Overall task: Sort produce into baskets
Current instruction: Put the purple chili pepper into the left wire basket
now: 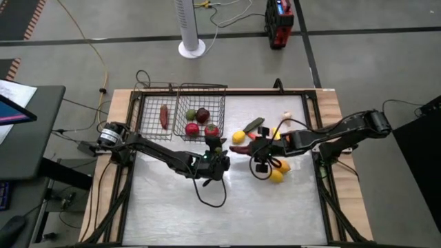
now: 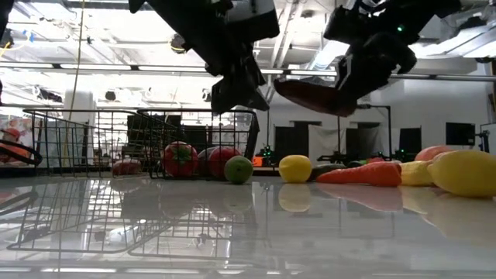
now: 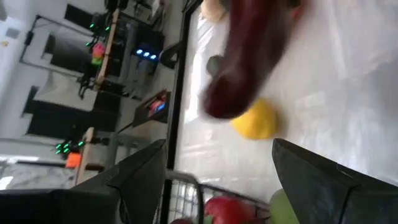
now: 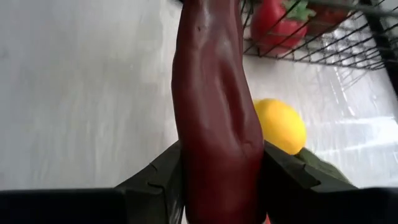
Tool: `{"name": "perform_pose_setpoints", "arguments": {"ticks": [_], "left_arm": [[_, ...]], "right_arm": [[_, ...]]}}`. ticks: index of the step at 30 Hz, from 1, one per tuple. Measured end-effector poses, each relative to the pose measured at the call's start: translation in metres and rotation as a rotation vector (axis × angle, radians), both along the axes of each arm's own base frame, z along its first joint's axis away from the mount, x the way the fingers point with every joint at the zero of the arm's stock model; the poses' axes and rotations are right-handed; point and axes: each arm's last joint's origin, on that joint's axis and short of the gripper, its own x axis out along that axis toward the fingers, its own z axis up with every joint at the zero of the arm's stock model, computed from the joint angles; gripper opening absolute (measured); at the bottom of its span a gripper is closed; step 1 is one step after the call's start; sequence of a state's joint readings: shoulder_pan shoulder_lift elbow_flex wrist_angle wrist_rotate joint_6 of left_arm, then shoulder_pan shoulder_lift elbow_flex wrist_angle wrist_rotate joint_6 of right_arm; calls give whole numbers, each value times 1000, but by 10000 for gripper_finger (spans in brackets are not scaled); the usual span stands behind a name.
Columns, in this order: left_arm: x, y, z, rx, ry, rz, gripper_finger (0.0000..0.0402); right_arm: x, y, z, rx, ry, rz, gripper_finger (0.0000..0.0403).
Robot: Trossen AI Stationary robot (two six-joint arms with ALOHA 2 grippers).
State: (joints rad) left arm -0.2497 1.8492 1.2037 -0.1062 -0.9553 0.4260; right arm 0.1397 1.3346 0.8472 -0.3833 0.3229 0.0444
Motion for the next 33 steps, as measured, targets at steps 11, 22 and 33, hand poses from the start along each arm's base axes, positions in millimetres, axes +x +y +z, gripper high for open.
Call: {"name": "perform_pose_setpoints", "arguments": {"ticks": [11, 22, 33], "left_arm": [[12, -1, 7, -165, -96, -189, 267], [17, -3, 13, -170, -144, -252, 195], [17, -4, 12, -177, -131, -276, 128]], "right_arm": [[3, 8, 6, 0, -32, 49, 191], [1, 19, 7, -11, -32, 94, 191], [3, 20, 8, -3, -67, 93, 214]]}}
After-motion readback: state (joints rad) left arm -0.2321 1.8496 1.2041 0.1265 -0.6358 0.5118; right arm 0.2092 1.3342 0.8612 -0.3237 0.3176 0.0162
